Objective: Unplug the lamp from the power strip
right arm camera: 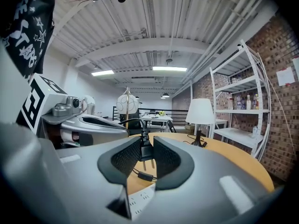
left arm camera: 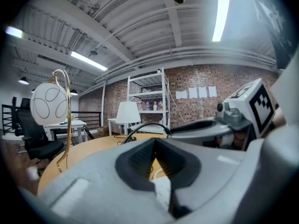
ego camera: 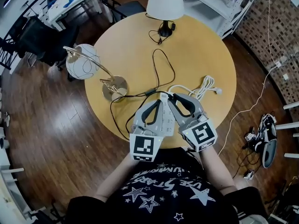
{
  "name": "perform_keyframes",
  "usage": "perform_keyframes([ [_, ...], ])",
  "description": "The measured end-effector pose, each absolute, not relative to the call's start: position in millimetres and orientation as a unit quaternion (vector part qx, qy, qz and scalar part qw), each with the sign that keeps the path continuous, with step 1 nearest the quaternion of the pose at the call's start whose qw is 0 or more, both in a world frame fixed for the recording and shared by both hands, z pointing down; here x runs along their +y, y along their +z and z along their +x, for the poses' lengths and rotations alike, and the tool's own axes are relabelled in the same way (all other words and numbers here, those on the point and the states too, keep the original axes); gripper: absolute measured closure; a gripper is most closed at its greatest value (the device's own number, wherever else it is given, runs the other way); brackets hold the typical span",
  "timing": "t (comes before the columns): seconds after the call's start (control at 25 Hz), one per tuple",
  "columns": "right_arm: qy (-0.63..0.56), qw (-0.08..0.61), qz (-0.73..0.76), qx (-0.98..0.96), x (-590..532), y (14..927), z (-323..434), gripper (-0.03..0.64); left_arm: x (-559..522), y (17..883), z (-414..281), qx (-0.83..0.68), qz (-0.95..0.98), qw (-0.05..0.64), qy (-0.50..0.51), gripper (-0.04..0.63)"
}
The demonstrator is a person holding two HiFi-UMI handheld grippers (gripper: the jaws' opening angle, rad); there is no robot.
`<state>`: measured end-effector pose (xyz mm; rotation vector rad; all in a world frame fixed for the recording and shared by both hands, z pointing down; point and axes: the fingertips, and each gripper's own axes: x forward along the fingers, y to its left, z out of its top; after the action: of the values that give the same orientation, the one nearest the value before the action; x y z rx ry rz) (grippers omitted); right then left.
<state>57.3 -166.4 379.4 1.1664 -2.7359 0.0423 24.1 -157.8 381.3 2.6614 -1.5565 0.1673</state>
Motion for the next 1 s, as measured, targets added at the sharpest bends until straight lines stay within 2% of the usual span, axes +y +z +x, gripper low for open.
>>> perform_keyframes([
  [1.0, 0.021, 0.069, 0.427, -0.901, -170.8, 371.3, 77.6, 0.529, -161.6, 373.9, 14.9, -0.520, 0.852, 0.021, 0.047, 0.594],
])
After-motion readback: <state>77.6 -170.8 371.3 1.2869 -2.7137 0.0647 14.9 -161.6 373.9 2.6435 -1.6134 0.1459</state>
